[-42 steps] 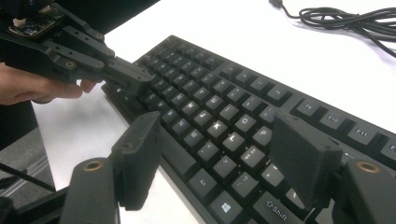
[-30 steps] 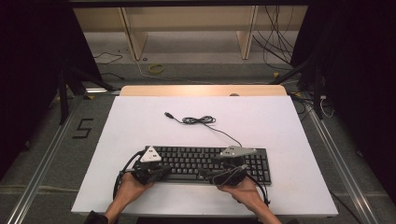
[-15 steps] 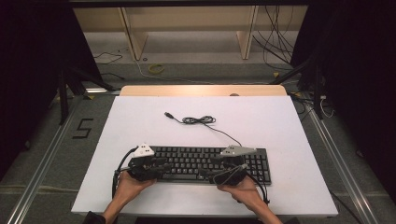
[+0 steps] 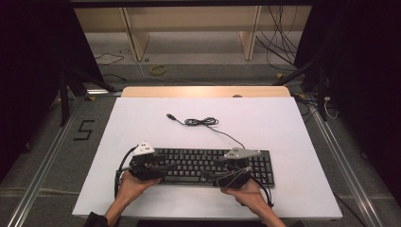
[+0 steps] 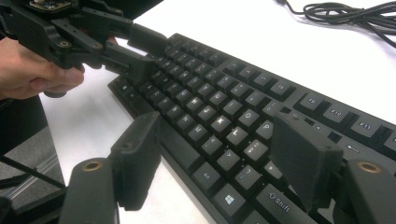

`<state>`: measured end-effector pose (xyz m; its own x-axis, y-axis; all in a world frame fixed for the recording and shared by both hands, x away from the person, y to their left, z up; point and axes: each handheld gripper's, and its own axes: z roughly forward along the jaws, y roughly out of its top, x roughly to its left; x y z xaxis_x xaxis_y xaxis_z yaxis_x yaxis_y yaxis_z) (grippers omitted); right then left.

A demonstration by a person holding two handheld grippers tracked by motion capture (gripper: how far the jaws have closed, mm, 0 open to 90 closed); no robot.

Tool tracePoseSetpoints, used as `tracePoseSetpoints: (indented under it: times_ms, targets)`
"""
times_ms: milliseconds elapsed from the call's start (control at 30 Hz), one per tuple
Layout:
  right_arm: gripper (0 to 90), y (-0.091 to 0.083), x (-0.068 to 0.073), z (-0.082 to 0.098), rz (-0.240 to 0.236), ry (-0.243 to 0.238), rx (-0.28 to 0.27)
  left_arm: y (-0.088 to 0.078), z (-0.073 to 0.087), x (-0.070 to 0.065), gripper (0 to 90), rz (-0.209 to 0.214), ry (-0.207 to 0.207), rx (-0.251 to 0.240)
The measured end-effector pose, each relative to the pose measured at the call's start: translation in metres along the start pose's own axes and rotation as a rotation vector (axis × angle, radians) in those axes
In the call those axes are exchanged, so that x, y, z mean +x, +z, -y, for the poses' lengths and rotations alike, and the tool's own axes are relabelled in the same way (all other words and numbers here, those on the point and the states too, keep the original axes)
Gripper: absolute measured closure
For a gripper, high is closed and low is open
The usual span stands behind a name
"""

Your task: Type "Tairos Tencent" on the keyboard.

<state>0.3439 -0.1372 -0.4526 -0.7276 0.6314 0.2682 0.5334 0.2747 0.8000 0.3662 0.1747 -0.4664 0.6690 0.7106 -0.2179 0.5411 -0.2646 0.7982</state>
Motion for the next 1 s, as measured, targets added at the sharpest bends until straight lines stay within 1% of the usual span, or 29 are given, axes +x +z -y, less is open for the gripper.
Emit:
tracePoseSetpoints:
  times_ms: [67, 133, 300, 400, 433, 700, 1000]
  targets:
    - [34.4, 0.0, 0.0, 0.0, 0.0, -0.002, -0.002, 0.0, -0.001, 0.001, 36.7, -0.004, -0.002, -0.006]
    - [34.4, 0.001, 0.0, 0.0, 0.0, 0.0, -0.003, 0.0, -0.001, 0.003, 35.1, -0.005, -0.013, -0.012]
    - [34.0, 0.001, 0.001, 0.001, -0.001, -0.007, -0.008, 0.0, -0.004, 0.007, 33.8, -0.007, -0.026, -0.018]
    - [33.7, 0.001, 0.001, 0.0, -0.002, -0.008, -0.008, 0.0, -0.005, 0.007, 33.3, -0.009, -0.028, -0.012]
    - [33.6, 0.001, 0.002, 0.0, -0.001, -0.008, -0.007, 0.0, -0.006, 0.008, 33.1, -0.012, -0.023, -0.009]
    - [33.4, 0.002, 0.002, 0.0, -0.001, -0.01, -0.008, 0.002, -0.008, 0.012, 31.7, -0.018, -0.03, 0.004]
    - [33.3, 0.002, 0.001, 0.0, 0.0, -0.011, -0.008, 0.005, -0.01, 0.014, 32.2, -0.023, -0.026, 0.02]
